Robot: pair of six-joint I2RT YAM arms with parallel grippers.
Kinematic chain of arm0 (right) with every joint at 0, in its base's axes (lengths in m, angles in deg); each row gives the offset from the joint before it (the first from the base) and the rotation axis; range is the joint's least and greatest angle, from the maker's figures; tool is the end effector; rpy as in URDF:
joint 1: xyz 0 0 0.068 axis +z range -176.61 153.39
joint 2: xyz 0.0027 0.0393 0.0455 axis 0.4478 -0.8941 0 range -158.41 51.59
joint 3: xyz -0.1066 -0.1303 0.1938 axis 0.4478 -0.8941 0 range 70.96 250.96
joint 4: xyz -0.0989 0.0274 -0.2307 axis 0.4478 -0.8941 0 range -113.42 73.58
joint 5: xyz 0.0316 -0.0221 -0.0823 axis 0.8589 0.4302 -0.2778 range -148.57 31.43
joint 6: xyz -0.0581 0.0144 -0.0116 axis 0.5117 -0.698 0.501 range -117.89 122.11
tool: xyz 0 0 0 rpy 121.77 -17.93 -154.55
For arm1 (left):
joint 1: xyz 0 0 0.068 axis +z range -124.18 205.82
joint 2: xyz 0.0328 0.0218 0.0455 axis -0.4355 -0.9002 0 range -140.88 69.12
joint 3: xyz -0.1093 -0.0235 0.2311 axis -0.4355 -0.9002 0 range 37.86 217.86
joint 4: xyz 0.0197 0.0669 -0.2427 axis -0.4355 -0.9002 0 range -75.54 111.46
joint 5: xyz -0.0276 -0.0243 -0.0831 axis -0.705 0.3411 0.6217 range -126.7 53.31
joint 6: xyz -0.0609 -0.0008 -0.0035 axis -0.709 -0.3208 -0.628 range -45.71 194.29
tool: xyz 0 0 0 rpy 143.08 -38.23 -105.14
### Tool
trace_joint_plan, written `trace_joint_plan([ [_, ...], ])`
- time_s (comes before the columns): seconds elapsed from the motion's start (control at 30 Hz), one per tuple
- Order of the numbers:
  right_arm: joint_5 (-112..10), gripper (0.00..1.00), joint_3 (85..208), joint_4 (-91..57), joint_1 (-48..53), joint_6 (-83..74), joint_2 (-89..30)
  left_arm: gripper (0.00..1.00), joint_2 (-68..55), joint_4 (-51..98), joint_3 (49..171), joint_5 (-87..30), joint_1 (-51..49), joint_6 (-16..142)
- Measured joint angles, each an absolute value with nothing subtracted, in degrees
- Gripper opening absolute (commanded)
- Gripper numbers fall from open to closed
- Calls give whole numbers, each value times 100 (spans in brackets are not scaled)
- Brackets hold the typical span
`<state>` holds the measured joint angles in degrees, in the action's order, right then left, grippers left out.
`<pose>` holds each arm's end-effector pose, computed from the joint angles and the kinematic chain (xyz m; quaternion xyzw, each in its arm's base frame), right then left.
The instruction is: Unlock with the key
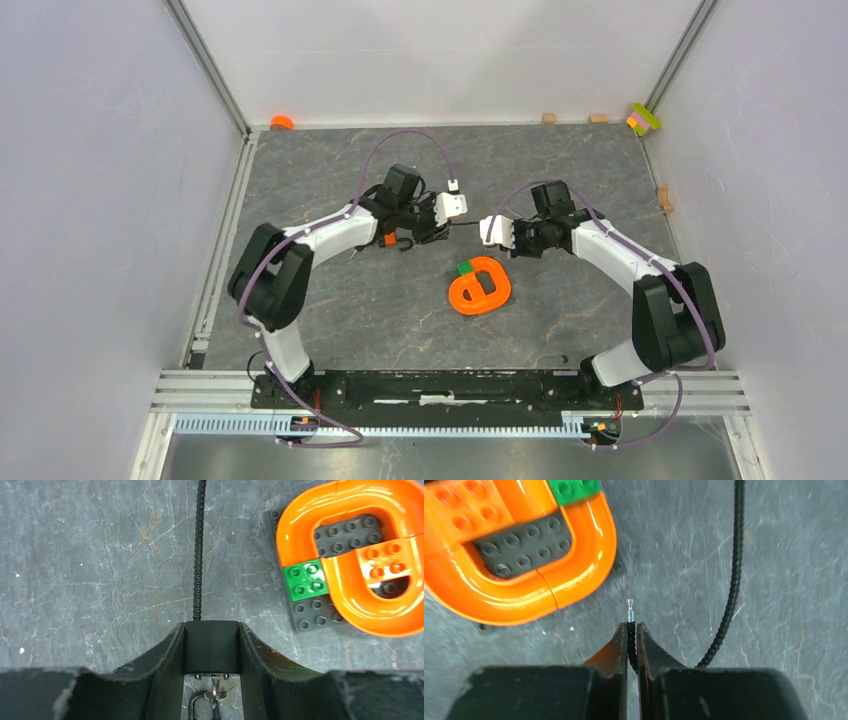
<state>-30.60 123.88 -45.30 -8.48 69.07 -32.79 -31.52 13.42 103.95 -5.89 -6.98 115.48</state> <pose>0.2637 0.1088 0.1886 -0.6798 0.6493 0.1100 0.3227 0.3043 -0.2237 0.1959 0.6164 0.6408 -0.2142 0.4044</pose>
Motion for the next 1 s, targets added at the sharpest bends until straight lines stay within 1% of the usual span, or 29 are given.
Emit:
trace_joint_plan([
  [0.2,-3587,15,12410,-4445,-1123,7296,-3812,12,-4037,1078,11236,-803,-752,11579],
  [0.43,-4094,26,12410,-4305,-1315,7613,-4205,13,-4596,761,11805,-1140,-940,11568],
  [0.8,-4258,50,12353,-4327,-1527,7862,-4212,14,-5007,304,12242,-1596,-1050,11393],
  [1.0,-4560,55,12122,-4388,-1676,7880,-3974,14,-5038,-63,12290,-2014,-1089,11382],
])
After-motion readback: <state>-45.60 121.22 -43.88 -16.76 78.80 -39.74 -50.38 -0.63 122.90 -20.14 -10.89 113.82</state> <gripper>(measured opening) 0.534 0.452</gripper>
